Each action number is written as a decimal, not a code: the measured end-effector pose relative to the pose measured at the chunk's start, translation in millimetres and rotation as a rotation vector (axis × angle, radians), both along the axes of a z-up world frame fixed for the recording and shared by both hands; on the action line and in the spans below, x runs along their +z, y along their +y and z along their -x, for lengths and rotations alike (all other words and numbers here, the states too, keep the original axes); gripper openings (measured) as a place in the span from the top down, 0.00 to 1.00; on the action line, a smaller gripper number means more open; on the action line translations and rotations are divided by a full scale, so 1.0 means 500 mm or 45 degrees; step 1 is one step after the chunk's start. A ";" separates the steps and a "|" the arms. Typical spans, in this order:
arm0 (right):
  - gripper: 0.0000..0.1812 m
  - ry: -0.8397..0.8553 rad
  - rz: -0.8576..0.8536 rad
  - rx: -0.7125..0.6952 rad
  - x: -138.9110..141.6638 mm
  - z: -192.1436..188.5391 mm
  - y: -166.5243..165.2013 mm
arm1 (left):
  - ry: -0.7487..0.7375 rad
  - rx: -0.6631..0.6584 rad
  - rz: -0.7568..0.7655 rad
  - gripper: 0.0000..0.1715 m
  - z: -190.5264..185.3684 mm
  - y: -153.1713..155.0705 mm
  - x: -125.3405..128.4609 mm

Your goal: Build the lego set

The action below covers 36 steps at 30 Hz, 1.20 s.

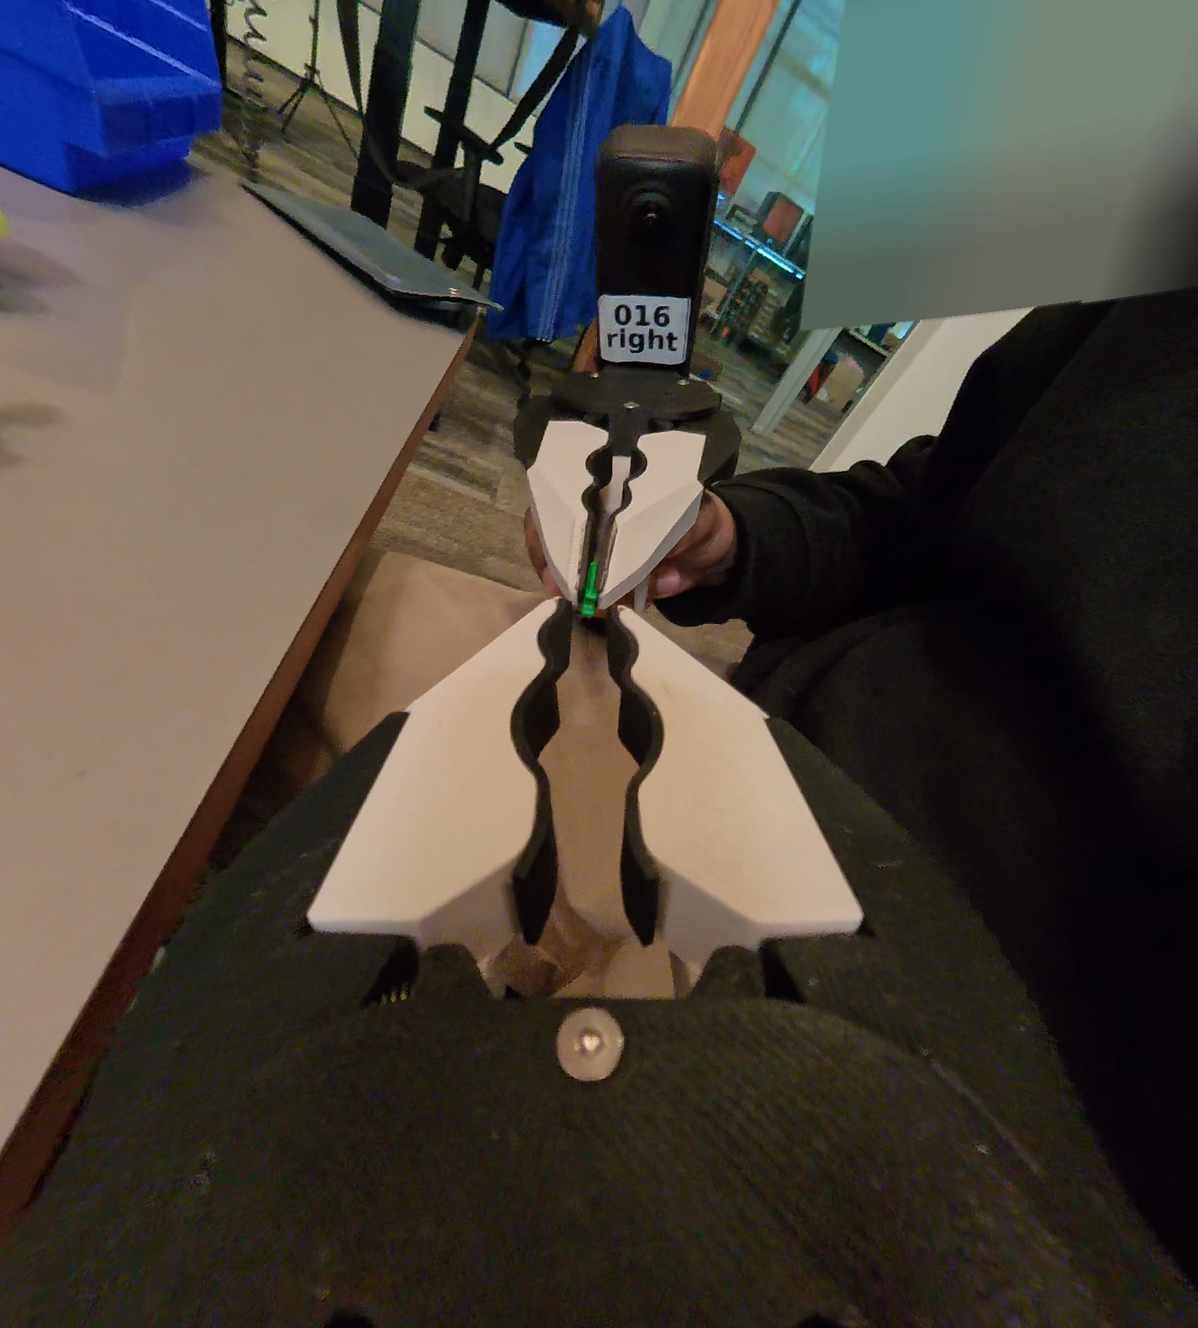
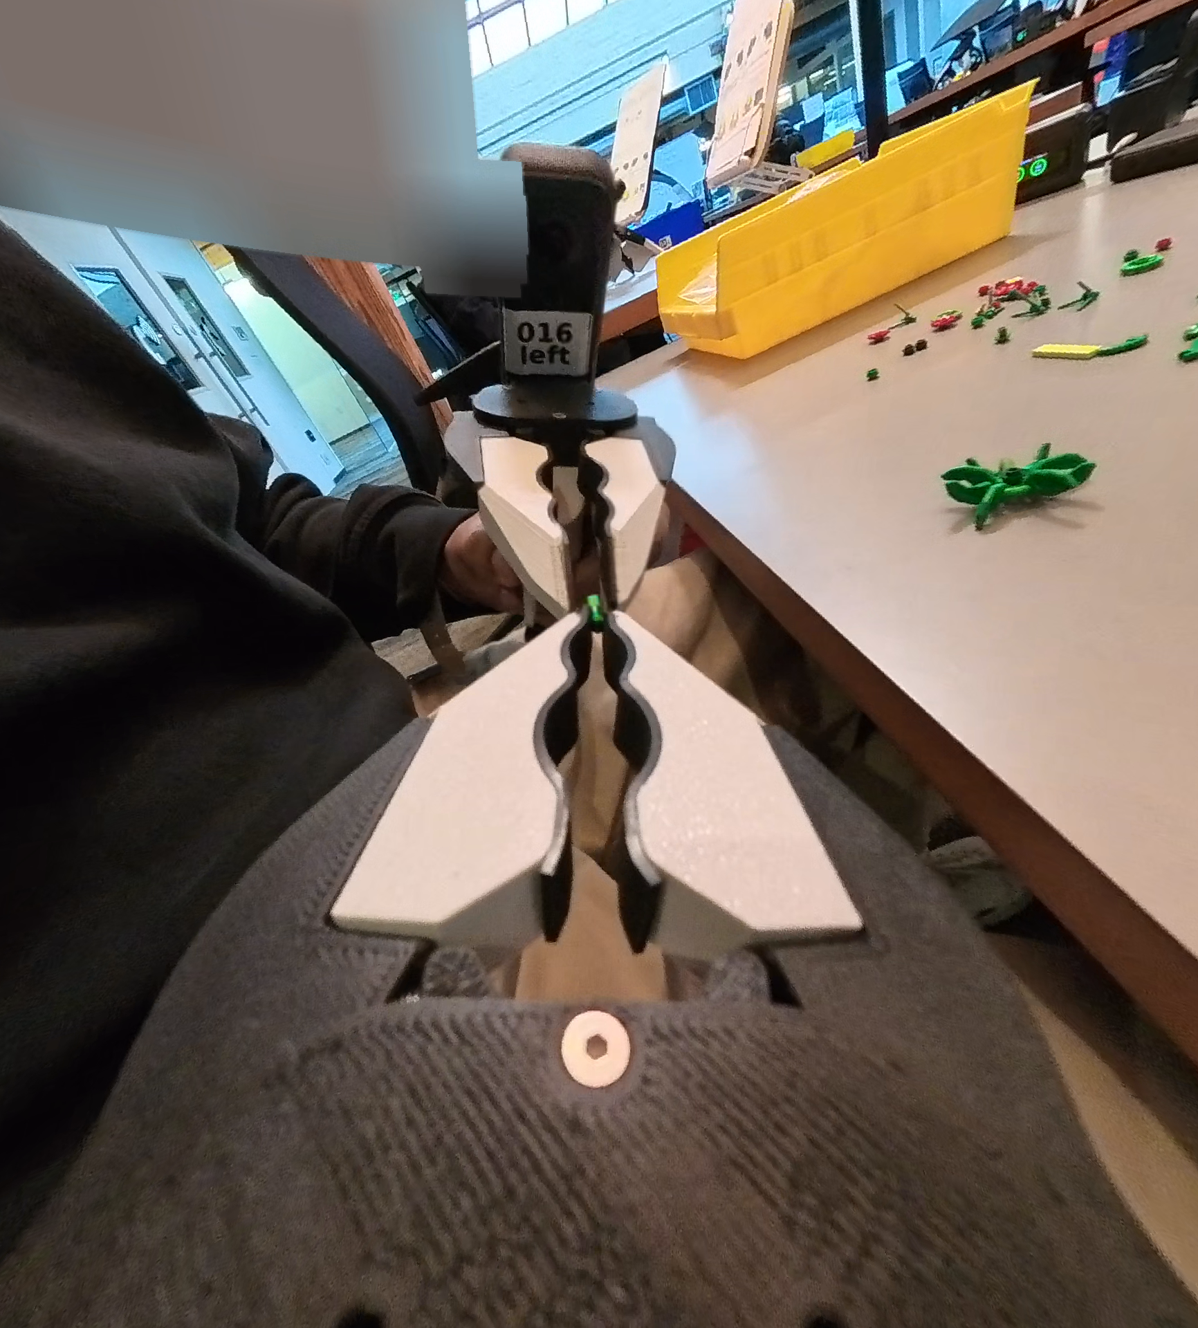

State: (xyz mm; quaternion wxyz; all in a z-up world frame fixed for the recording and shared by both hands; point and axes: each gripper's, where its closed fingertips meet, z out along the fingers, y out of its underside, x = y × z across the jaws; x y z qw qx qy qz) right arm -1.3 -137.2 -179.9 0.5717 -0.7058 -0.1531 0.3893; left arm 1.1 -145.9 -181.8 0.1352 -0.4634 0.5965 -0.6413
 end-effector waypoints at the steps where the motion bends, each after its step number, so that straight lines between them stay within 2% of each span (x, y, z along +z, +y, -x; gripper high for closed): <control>1: 0.99 -0.001 0.000 0.006 0.000 0.002 -0.001 | 0.004 -0.001 0.004 0.96 -0.001 -0.002 -0.001; 2: 0.99 0.000 0.000 0.010 0.000 0.003 -0.001 | 0.008 0.001 0.001 0.99 -0.001 -0.003 -0.002; 10: 0.99 0.008 -0.063 0.052 0.012 0.010 -0.012 | 0.037 -0.057 0.097 0.99 0.006 -0.016 0.011; 15: 0.95 -0.007 -0.066 0.081 0.010 0.015 -0.017 | 0.054 -0.074 0.078 0.99 0.008 -0.022 0.006; 17: 0.99 -0.014 -0.063 0.084 0.008 0.014 -0.018 | 0.055 -0.070 0.083 1.00 0.008 -0.021 0.007; 21: 0.99 -0.025 -0.063 0.090 0.007 0.015 -0.019 | 0.068 -0.077 0.111 1.00 0.008 -0.023 0.007; 28: 0.99 -0.073 -0.077 0.050 0.012 0.010 -0.017 | 0.042 -0.050 0.125 0.99 0.002 -0.019 0.013; 29: 0.99 -0.075 -0.081 0.027 0.013 0.006 -0.014 | 0.036 -0.042 0.112 0.96 0.001 -0.017 0.014; 31: 0.99 -0.087 -0.085 -0.011 0.014 -0.004 -0.010 | 0.027 -0.008 0.085 0.88 -0.002 -0.006 0.016; 33: 0.99 -0.075 -0.075 -0.029 0.014 -0.011 -0.007 | 0.013 0.084 0.056 0.86 -0.009 0.026 0.022; 36: 0.99 -0.111 -0.065 -0.056 0.006 -0.016 -0.002 | 0.050 0.361 0.014 0.84 -0.029 0.128 0.032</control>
